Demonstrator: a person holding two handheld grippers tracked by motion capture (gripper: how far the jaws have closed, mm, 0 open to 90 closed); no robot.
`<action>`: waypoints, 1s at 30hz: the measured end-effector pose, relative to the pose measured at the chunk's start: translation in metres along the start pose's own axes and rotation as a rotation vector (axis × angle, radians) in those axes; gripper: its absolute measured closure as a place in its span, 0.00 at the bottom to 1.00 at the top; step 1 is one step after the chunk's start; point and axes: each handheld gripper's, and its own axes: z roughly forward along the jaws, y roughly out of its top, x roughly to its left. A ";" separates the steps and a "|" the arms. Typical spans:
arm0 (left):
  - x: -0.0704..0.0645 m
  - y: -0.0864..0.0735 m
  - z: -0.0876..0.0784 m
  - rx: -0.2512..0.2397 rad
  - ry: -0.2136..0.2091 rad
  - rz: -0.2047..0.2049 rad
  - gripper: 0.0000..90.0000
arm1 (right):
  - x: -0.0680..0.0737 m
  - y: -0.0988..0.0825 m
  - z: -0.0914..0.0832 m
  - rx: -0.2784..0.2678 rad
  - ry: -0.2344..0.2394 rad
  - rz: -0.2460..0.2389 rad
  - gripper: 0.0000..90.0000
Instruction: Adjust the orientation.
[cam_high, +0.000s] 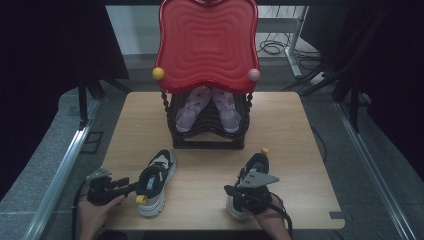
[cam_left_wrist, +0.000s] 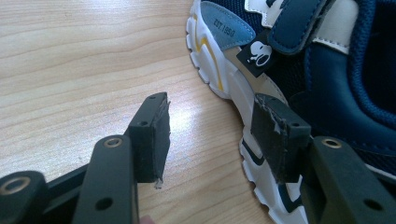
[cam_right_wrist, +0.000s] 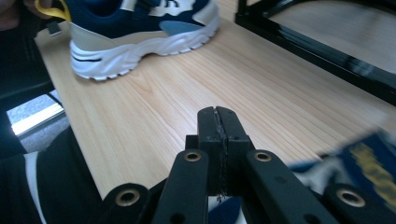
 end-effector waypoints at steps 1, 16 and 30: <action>0.000 0.000 0.000 0.000 0.000 0.000 0.52 | -0.002 -0.002 -0.003 -0.001 -0.007 0.005 1.00; 0.001 0.000 -0.003 -0.011 0.008 -0.003 0.53 | -0.023 -0.033 -0.038 0.004 -0.073 0.050 1.00; 0.001 -0.001 -0.003 -0.012 0.008 -0.003 0.52 | -0.025 -0.057 -0.043 0.069 -0.091 0.048 1.00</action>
